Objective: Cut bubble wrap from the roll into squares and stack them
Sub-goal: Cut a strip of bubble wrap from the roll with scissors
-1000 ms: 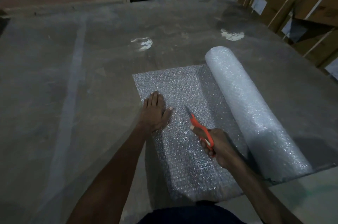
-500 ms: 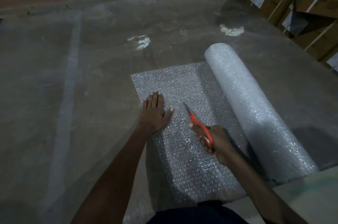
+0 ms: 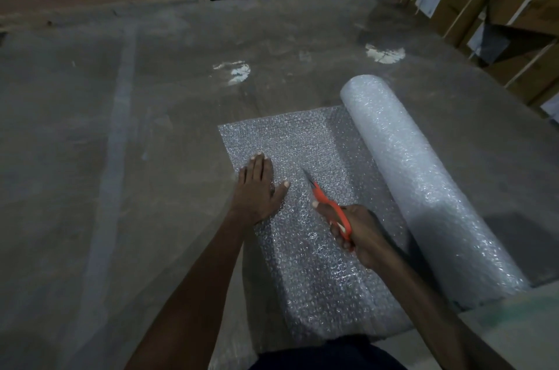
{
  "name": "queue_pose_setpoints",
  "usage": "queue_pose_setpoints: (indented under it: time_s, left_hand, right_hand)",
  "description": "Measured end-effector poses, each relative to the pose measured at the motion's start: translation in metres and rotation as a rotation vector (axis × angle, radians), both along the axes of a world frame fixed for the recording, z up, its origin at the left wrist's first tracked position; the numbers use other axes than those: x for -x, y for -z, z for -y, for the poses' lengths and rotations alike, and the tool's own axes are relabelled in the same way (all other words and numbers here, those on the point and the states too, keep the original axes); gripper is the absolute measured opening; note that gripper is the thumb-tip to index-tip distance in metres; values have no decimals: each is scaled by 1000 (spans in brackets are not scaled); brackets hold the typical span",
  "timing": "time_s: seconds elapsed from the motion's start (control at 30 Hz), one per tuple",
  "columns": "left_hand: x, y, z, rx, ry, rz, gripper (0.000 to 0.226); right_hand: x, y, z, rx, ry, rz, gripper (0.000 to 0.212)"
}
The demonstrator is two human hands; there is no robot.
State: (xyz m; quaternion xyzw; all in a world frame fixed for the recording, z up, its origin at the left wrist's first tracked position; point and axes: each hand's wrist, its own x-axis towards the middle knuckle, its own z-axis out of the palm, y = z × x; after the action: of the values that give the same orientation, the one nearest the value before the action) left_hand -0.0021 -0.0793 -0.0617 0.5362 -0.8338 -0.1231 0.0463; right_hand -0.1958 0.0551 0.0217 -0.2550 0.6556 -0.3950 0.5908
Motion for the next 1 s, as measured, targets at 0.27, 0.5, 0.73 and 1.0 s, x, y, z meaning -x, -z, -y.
queue_pose_setpoints:
  time_s: [0.27,0.5,0.73,1.0]
  left_hand:
    - [-2,1,1,-6,4,10,94]
    - [0,-1,-1,-25,-13,-20,87]
    - [1,-4,16,-55,-38,-7,88]
    - [3,-9,49,-57,-22,18,84]
  right_hand:
    - [-3,7,-3,17,11,7,36]
    - [-3,-3,6,10,14,7,37]
    - [-3,3,11,-12,-15,-27,39]
    - [-3,5,18,3,5,-37,44]
